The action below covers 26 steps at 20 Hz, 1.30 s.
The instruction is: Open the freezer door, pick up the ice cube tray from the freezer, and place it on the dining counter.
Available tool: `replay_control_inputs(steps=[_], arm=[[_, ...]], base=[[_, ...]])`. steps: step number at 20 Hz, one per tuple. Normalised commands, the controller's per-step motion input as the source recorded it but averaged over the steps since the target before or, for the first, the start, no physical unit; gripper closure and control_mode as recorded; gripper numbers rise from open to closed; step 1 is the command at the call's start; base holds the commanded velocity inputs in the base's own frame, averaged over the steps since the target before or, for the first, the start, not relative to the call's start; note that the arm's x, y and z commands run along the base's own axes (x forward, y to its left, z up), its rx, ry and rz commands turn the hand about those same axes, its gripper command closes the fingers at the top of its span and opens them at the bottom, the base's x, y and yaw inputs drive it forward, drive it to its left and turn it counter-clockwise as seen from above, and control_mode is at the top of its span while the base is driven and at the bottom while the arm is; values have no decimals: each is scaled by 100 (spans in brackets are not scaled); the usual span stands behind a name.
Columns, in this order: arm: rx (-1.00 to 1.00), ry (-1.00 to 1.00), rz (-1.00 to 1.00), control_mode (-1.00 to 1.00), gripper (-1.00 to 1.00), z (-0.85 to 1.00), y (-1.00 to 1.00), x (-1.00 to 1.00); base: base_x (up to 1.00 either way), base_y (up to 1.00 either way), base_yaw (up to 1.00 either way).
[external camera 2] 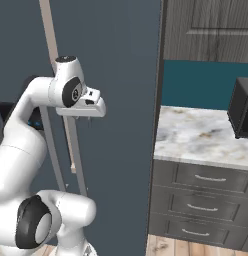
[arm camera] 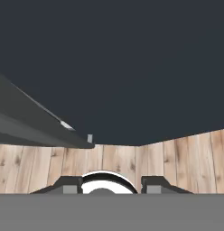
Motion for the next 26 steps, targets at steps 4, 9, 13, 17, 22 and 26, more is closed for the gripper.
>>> replay_control_inputs(steps=[4,9,13,17,22,26], arm=[[0,0,-3,-100,-100,0,0,-31],[0,0,-6,-100,-100,0,0,-64],[2,0,-7,-100,-100,0,0,-61],[6,-2,-4,-100,-100,0,0,-64],[6,0,0,-100,-100,0,-1,-41],[0,0,0,-100,-100,0,0,-16]], base=[[0,0,0],[0,0,0],[0,0,0],[0,0,0],[0,0,0],[0,0,0]])
